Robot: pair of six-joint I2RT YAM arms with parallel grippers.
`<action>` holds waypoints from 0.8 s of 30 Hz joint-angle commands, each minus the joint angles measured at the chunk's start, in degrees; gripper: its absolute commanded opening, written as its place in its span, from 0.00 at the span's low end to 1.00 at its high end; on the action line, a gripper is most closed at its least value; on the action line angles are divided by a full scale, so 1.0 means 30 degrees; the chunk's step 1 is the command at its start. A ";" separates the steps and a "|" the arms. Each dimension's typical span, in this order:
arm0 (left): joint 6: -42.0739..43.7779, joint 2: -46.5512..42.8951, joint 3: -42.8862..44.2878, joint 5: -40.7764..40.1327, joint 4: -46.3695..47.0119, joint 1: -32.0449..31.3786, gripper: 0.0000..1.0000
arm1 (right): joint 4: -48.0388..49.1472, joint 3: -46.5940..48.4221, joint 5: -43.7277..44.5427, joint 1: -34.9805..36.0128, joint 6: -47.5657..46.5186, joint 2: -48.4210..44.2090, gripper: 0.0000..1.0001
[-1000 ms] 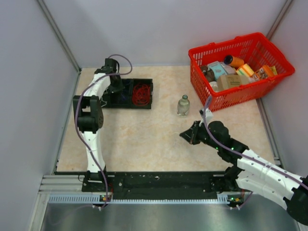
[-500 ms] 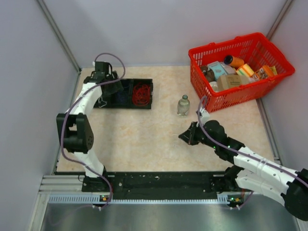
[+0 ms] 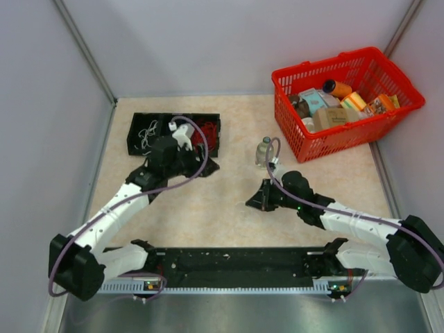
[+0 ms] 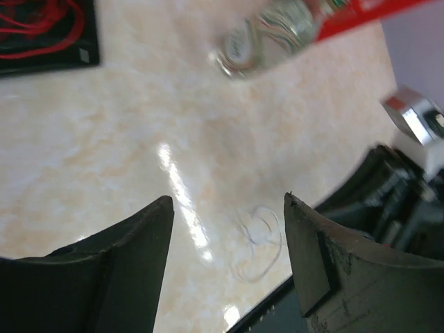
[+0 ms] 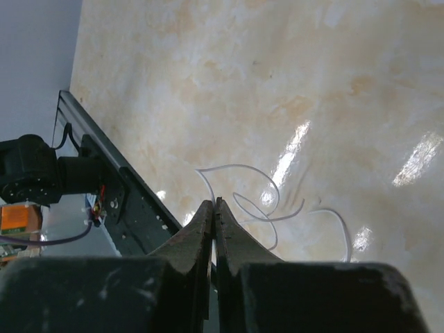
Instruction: Untangle the cables
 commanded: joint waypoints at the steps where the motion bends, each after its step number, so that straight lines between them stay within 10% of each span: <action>1: 0.1798 -0.2696 -0.1660 0.0816 0.1174 -0.2676 0.70 | 0.0401 0.0479 -0.1077 0.0219 -0.0225 0.0846 0.00; 11: 0.2182 -0.3994 -0.4655 -0.1347 0.1143 -0.9001 0.72 | -0.5250 -0.0488 0.1553 -0.0979 -0.0551 -0.3775 0.43; 17: 0.2623 0.1536 -0.0766 -0.8608 -0.1838 -1.4014 0.78 | -1.1434 0.0216 0.6390 -0.3730 0.0505 -0.7730 0.58; 24: 0.0194 0.7491 0.3694 -1.0492 -0.6796 -1.5247 0.82 | -1.2728 0.0129 0.6391 -0.5142 0.0358 -1.2361 0.63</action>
